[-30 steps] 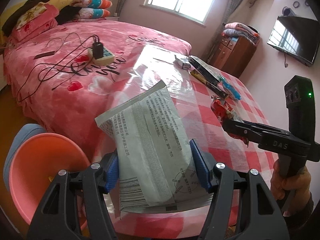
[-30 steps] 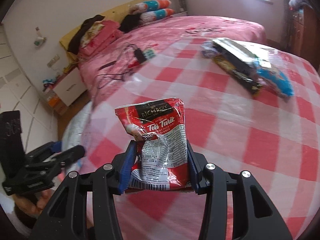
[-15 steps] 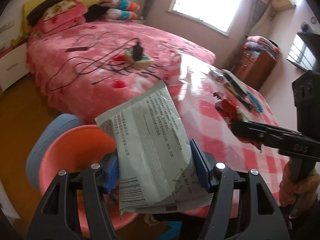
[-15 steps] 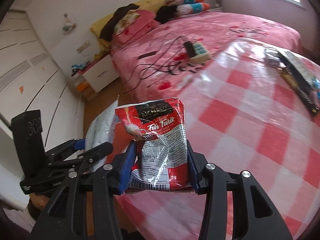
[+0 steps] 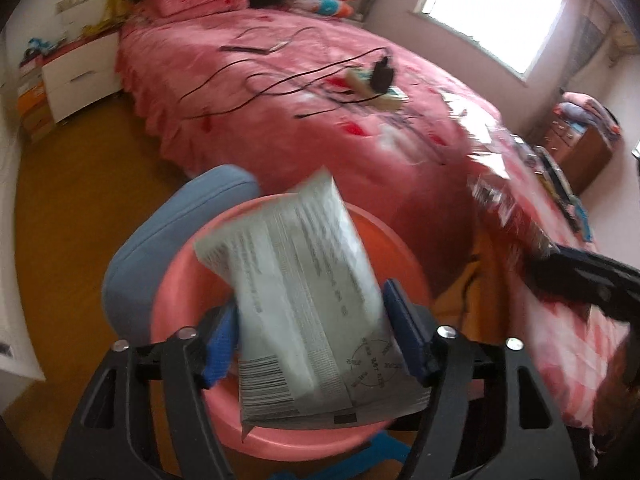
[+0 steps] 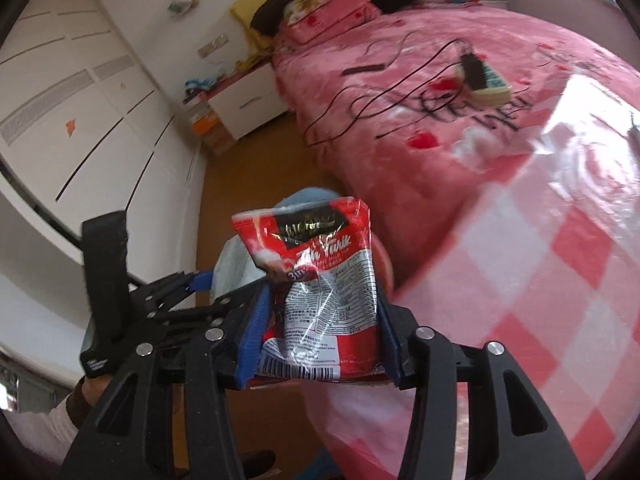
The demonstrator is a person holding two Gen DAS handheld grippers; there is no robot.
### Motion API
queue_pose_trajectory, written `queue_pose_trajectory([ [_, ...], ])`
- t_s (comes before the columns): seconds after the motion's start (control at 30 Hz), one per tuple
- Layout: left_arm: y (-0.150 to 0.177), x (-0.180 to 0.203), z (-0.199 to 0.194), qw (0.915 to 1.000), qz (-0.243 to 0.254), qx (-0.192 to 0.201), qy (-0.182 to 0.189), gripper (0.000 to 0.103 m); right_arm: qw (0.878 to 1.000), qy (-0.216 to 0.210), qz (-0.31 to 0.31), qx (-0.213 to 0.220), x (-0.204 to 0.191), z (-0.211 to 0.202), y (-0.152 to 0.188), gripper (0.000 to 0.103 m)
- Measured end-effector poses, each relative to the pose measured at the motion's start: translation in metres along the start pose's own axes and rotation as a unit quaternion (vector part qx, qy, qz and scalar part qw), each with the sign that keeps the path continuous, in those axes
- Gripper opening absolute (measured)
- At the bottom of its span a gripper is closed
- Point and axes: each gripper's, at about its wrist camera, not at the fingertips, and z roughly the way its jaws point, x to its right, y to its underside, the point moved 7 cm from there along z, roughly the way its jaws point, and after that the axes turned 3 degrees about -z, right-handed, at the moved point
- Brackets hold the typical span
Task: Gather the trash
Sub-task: 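Carry both items over the pink bucket and open both tools to drop them, then move both tools back to the table toward the remaining wrappers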
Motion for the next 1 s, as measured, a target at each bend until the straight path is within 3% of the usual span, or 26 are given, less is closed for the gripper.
queue_pose_trajectory([
  [0.13,-0.003,-0.029,0.004,0.9988,-0.033,0.001,-0.035,0.080,1.000,0.001,-0.012,0.013,-0.007,-0.003,0.001,0.079],
  [0.4,-0.006,-0.027,0.002,0.9987,-0.033,0.006,-0.038,0.080,0.997,0.041,0.022,0.061,0.024,-0.035,0.005,0.088],
  [0.67,0.000,0.007,0.004,0.9999,-0.004,0.000,-0.013,0.080,0.990,0.062,0.081,0.097,0.063,-0.065,0.019,0.089],
  [1.0,0.004,0.063,0.000,0.9987,0.044,-0.008,0.024,0.080,0.983,0.085,0.121,0.111,0.097,-0.088,0.055,0.090],
])
